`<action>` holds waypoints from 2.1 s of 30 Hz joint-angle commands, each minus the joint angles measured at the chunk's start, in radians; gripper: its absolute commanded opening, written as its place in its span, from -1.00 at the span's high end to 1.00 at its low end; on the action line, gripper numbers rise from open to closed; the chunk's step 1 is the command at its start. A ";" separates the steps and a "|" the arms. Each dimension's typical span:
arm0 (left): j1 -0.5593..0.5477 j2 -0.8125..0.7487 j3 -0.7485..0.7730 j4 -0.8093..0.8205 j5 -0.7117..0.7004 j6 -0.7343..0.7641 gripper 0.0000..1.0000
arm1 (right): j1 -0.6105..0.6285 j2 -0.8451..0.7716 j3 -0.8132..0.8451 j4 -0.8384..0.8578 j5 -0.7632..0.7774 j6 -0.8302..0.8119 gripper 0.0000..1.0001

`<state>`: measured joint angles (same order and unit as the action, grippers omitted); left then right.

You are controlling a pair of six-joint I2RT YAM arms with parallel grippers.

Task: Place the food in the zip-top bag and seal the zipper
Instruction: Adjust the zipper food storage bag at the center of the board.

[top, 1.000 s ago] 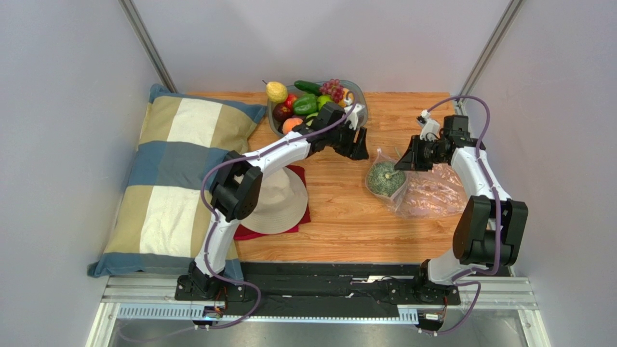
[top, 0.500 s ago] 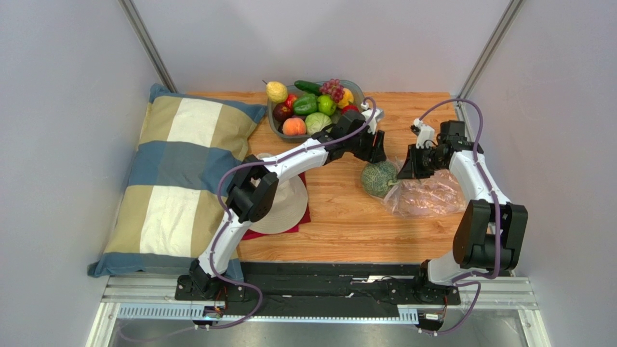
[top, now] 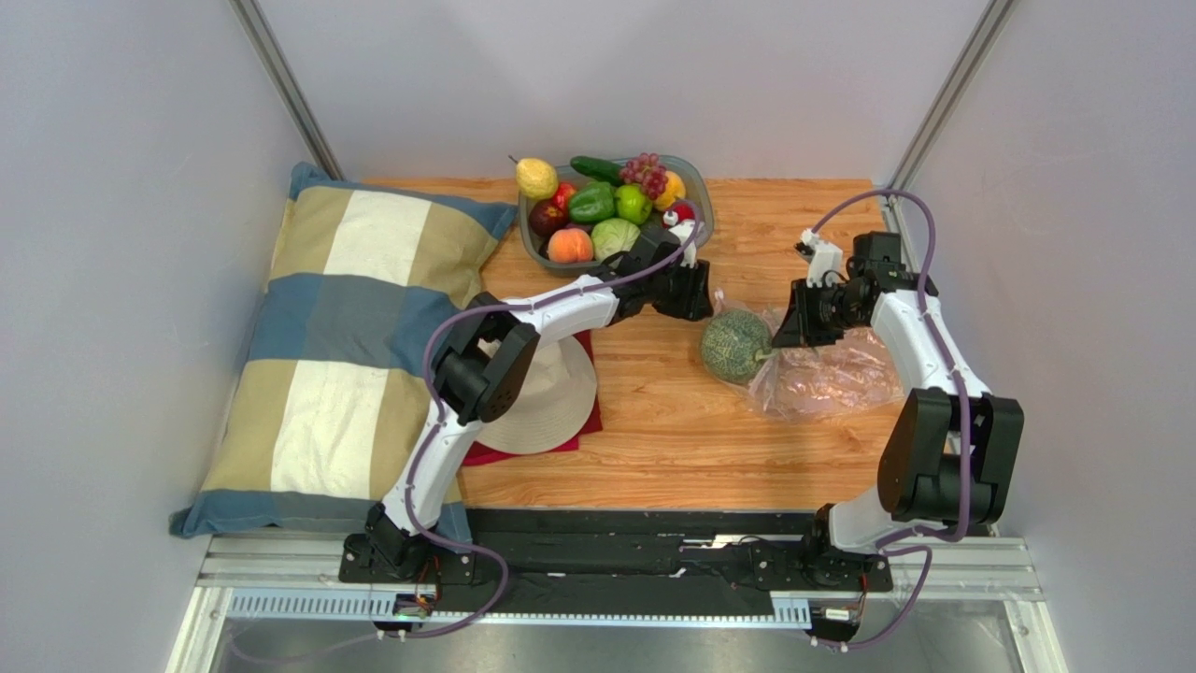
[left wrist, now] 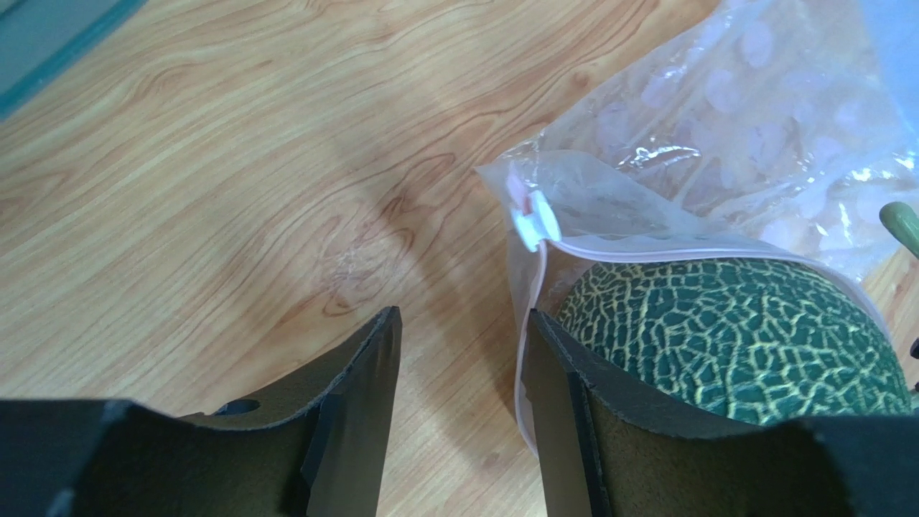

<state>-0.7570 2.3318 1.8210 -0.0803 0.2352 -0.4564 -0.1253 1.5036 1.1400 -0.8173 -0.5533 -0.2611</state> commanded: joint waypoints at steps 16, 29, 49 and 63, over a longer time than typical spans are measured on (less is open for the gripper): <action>-0.031 0.060 0.115 0.021 0.162 -0.050 0.14 | 0.006 -0.051 0.075 -0.008 0.059 -0.021 1.00; -0.036 -0.081 0.083 -0.101 0.254 -0.079 1.00 | 0.058 -0.143 0.040 0.047 0.188 -0.038 1.00; -0.002 -0.222 0.115 -0.266 0.592 -0.450 1.00 | 0.374 -0.393 -0.094 0.199 0.351 -0.188 1.00; 0.065 -0.238 -0.104 -0.147 0.619 -0.596 1.00 | 0.383 -0.436 -0.244 0.440 0.112 -0.138 0.90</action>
<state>-0.7162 2.1441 1.7554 -0.2672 0.8291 -1.0031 0.2531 1.0412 0.8665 -0.5022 -0.3687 -0.4446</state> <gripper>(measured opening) 0.008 0.077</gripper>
